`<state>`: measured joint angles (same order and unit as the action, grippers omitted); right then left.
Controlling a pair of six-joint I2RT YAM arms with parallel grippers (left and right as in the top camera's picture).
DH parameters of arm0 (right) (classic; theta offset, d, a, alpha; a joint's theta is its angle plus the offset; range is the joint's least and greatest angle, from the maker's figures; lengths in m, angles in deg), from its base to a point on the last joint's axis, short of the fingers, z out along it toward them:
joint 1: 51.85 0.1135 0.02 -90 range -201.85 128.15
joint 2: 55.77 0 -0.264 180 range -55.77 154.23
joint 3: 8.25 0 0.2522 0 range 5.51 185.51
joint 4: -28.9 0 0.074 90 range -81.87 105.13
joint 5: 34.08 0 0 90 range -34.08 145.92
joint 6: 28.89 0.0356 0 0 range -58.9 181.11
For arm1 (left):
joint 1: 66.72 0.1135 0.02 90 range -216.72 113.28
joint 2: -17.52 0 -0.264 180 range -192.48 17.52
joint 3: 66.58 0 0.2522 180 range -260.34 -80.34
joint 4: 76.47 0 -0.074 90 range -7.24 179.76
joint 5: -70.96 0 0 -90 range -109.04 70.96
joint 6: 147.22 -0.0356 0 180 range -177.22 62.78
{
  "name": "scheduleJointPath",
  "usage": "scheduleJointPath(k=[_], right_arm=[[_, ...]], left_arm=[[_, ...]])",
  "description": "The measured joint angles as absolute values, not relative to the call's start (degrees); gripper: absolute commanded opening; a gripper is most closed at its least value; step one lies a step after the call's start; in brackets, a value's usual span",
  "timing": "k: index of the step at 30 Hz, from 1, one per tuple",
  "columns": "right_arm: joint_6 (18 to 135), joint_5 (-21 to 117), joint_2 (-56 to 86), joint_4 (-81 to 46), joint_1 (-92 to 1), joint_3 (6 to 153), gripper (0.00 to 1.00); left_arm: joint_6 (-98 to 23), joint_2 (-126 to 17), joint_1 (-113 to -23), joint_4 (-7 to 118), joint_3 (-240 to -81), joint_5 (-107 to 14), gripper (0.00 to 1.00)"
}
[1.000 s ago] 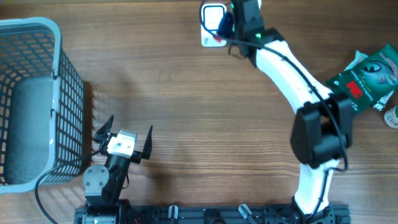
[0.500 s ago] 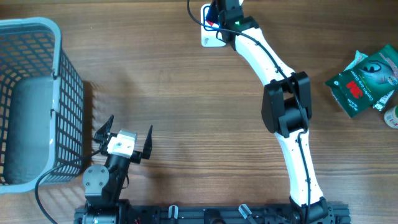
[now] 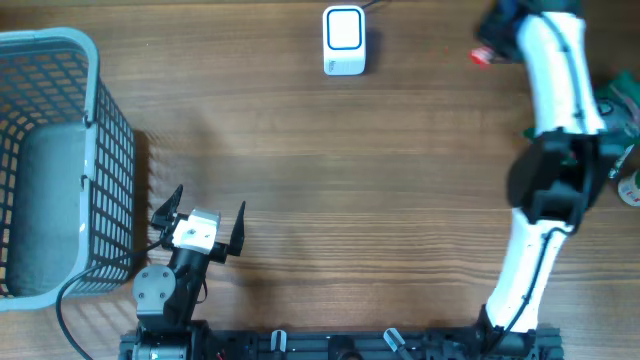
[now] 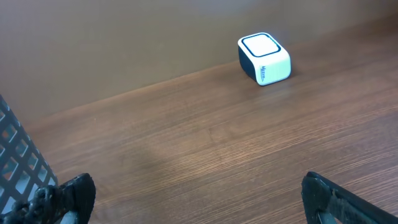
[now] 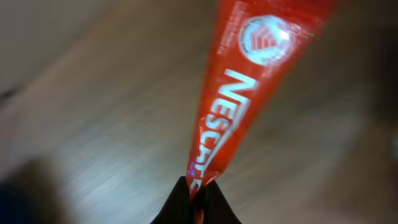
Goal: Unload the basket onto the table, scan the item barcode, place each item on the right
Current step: 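Move the Nescafe stick to the right edge beside the sponge pack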
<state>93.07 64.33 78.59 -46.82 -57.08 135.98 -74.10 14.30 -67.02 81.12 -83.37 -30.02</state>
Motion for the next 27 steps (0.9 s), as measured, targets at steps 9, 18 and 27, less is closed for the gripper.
scheduleJointPath(k=[9, 18, 27], right_arm=[[77.33, 62.69, 82.48, -40.96, -69.74, 119.64, 0.45], [78.58, 60.48, 76.95, -52.44, -73.10, 124.16, 1.00], [85.62, 46.69, 37.39, -61.35, -59.81, 129.10, 1.00]], left_arm=[[-74.10, 14.30, -67.02, 81.12, -83.37, -30.02, 1.00], [-74.10, 14.30, -67.02, 81.14, -83.37, -30.02, 1.00], [-74.10, 14.30, -67.02, 81.14, -83.37, -30.02, 1.00]])
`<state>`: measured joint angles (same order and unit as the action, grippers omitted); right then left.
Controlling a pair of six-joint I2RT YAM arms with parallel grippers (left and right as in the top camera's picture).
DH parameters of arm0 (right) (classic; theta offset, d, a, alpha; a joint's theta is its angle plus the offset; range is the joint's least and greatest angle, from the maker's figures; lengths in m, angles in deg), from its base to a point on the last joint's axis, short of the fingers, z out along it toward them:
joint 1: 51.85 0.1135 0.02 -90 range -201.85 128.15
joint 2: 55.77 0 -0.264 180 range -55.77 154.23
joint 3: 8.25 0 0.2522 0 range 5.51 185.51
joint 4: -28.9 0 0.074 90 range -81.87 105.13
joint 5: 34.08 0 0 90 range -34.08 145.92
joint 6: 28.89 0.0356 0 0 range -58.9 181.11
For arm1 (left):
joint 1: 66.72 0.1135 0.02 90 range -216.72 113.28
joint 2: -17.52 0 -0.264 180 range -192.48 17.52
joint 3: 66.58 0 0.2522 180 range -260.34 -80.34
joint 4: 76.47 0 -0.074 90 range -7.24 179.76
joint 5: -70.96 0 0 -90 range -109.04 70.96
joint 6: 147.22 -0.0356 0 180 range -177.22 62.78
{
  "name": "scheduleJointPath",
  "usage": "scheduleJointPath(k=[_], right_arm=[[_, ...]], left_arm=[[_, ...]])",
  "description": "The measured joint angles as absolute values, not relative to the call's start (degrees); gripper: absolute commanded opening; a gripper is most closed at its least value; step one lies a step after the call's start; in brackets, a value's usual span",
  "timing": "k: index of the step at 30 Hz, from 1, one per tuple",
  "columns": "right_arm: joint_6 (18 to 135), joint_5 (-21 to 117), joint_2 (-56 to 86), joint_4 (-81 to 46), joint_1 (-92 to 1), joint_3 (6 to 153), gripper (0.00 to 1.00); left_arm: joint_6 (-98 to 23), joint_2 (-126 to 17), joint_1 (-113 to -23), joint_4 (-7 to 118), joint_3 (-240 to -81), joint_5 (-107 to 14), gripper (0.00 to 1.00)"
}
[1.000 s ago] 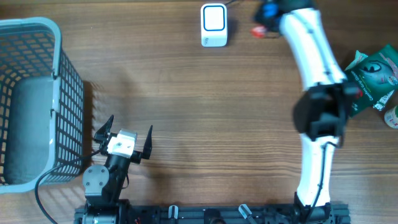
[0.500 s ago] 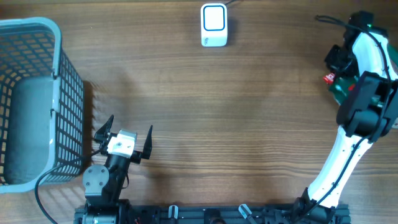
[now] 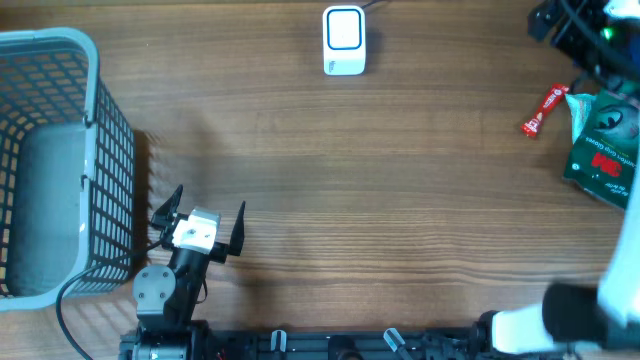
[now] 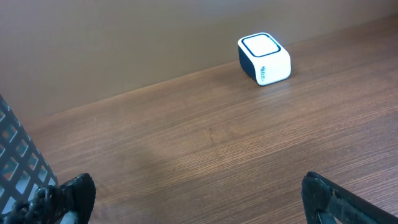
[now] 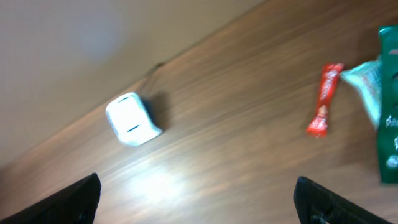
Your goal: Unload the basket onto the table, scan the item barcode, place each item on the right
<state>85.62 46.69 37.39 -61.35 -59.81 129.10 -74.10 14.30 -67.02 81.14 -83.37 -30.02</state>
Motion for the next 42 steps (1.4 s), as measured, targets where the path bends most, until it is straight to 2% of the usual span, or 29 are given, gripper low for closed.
scheduleJointPath(k=[6, 19, 27, 32, 36, 42], right_arm=[[88.74, 45.40, 29.46, -68.06, -53.50, 129.08, 1.00], [87.67, 46.99, 29.28, -65.99, -53.13, 128.92, 1.00], [70.91, 47.82, 27.58, -44.44, -42.83, 127.29, 1.00], [67.00, 47.85, 18.62, -32.76, -41.26, 117.67, 1.00], [65.29, 47.82, 7.75, -20.33, -41.26, 101.30, 1.00], [64.39, 47.82, -12.94, 4.72, -41.41, 68.42, 1.00]], left_arm=[[-74.10, 14.30, -67.02, 81.14, -83.37, -30.02, 1.00], [-74.10, 14.30, -67.02, 81.14, -83.37, -30.02, 1.00], [-74.10, 14.30, -67.02, 81.12, -83.37, -30.02, 1.00], [-74.10, 14.30, -67.02, 81.12, -83.37, -30.02, 1.00], [-74.10, 14.30, -67.02, 81.12, -83.37, -30.02, 1.00], [-74.08, 14.32, -67.02, 81.08, -83.35, -30.02, 1.00]])
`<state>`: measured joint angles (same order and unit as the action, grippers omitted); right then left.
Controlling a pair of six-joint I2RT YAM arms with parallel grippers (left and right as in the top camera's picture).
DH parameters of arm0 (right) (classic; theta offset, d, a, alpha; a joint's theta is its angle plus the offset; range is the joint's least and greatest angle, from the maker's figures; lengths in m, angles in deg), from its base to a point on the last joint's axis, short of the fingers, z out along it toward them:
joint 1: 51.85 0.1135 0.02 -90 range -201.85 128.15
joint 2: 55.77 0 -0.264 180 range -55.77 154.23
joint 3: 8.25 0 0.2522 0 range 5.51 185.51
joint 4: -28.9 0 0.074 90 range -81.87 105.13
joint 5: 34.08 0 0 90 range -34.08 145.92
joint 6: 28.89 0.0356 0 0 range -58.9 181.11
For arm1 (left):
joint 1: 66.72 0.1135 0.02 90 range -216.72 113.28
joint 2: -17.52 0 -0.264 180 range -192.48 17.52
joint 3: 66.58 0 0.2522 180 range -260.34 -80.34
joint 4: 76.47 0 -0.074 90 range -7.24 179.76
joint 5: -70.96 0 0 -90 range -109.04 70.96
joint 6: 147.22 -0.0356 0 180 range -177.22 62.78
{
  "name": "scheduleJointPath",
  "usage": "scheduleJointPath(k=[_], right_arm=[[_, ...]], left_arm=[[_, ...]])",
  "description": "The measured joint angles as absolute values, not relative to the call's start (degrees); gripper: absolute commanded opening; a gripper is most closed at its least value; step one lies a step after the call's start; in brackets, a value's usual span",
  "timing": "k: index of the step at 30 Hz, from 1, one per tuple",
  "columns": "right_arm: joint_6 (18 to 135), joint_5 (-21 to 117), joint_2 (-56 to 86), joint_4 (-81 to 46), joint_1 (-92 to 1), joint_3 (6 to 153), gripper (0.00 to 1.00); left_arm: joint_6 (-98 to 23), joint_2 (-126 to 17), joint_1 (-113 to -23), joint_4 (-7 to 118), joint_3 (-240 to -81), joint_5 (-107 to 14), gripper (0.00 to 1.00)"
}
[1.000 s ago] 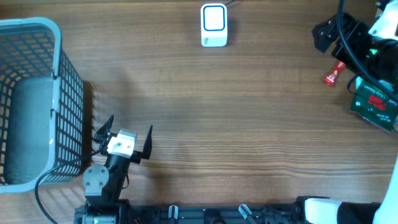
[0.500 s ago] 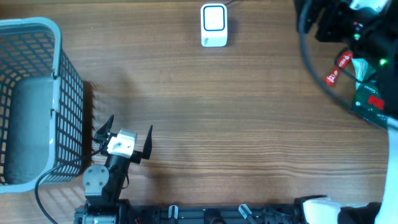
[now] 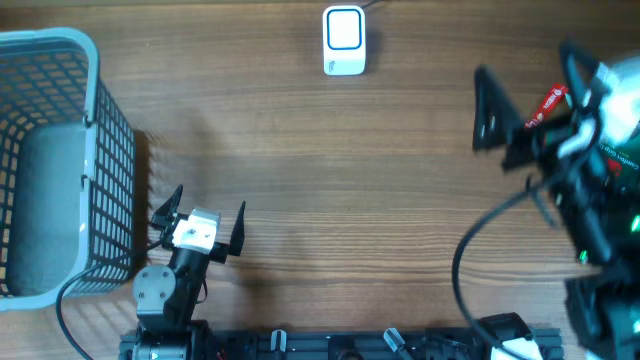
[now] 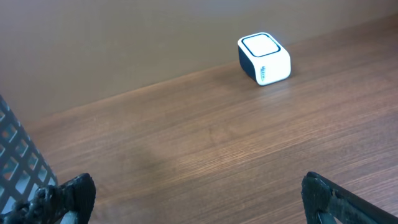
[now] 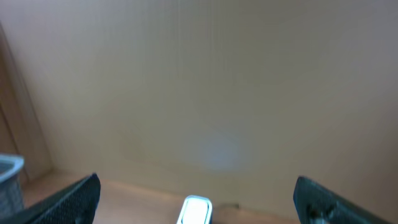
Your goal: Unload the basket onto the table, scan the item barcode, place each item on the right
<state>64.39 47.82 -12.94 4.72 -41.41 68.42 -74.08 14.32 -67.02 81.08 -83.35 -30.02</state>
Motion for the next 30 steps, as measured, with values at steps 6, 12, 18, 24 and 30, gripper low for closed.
scheduleJointPath(k=[6, 12, 18, 24, 30], right_arm=[[64.64, 47.80, -32.53, 22.40, -43.84, 40.67, 1.00], [67.30, 47.82, -44.99, 35.36, -48.54, 22.90, 1.00], [67.52, 48.50, -50.49, 39.54, -50.09, 13.50, 1.00], [67.50, 49.92, -54.67, 47.71, -50.42, 6.33, 1.00], [66.38, 52.09, -54.84, 38.40, -50.42, 5.87, 1.00]], left_arm=[[-74.10, 14.15, -67.02, 81.16, -83.28, -30.02, 1.00], [-74.10, 14.10, -67.02, 81.14, -83.28, -30.02, 1.00], [-74.10, 14.08, -67.02, 81.16, -83.28, -30.00, 1.00], [-74.10, 14.10, -67.02, 81.16, -83.28, -30.00, 1.00], [-74.10, 14.10, -67.02, 81.16, -83.28, -30.00, 1.00]])
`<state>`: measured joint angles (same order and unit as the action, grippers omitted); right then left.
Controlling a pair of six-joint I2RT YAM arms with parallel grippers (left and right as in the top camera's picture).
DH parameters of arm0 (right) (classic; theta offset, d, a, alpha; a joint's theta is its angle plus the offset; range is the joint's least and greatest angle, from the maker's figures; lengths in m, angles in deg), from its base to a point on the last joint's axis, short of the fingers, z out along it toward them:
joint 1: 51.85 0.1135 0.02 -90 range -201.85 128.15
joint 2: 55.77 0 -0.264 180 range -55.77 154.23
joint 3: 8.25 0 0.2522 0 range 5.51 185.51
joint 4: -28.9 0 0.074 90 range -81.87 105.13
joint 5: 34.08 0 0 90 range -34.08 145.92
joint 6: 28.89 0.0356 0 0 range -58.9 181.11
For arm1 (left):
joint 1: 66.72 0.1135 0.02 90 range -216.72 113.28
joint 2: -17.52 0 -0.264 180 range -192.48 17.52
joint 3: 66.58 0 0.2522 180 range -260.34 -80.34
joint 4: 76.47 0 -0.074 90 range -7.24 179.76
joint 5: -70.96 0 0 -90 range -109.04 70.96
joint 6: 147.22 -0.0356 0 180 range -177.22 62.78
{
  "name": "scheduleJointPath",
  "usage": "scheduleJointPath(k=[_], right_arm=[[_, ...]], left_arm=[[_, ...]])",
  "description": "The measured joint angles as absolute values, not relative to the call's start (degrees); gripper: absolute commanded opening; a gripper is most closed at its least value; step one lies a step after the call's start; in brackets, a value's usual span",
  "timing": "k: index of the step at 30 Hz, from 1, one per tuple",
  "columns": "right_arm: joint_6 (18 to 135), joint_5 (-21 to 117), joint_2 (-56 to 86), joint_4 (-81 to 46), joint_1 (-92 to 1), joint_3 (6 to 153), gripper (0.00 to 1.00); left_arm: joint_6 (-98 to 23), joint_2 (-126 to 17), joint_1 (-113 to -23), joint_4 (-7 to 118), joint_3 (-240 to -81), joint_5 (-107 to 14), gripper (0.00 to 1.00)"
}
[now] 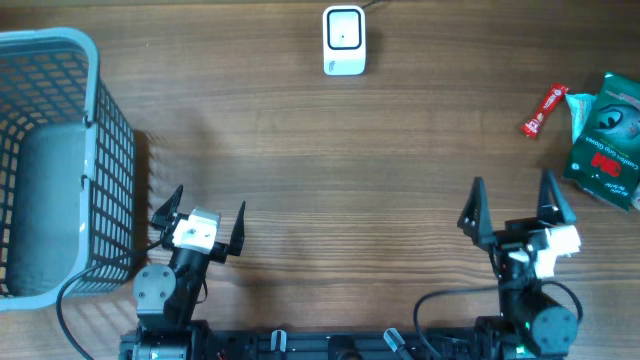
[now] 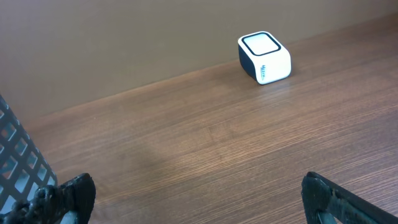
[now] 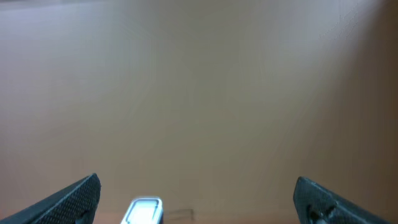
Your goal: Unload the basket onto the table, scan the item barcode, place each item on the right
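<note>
The white barcode scanner [image 1: 344, 40] stands at the far middle of the table; it shows too as a white cube [image 2: 264, 58] in the left wrist view and at the lower edge [image 3: 144, 211] of the right wrist view. A red Nescafe sachet [image 1: 542, 110] lies at the far right, beside a green packet [image 1: 606, 140]. My right gripper [image 1: 512, 207] stands open and empty at the near right. My left gripper [image 1: 198, 214] is open and empty at the near left.
A grey wire basket [image 1: 52, 160] with a grey object inside fills the left side. The brown wooden table [image 1: 330, 170] spreads between the arms. The right wrist view looks mostly at a plain tan wall.
My right gripper has moved from mid-right near the sachet to the near edge of the table, still open. The left arm has not moved. Sachet and packet lie unchanged.
My right gripper was shut on the red sachet near the far right. Then the sachet lay on the table beside the green packet with the gripper open. The right arm then stood over the right side, and now rests at the near edge.
</note>
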<state>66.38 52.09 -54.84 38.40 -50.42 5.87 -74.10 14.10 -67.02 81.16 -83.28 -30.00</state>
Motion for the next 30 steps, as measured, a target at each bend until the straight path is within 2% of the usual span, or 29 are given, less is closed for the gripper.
scheduleJointPath(k=[11, 30], right_arm=[[65.95, 53.66, -55.02, 15.21, -51.64, 5.87, 1.00], [65.95, 53.66, -55.04, 15.15, -51.64, 5.87, 1.00]], left_arm=[[-74.10, 14.10, -67.02, 81.14, -83.28, -30.00, 1.00], [-74.10, 14.10, -67.02, 81.14, -83.28, -30.00, 1.00]])
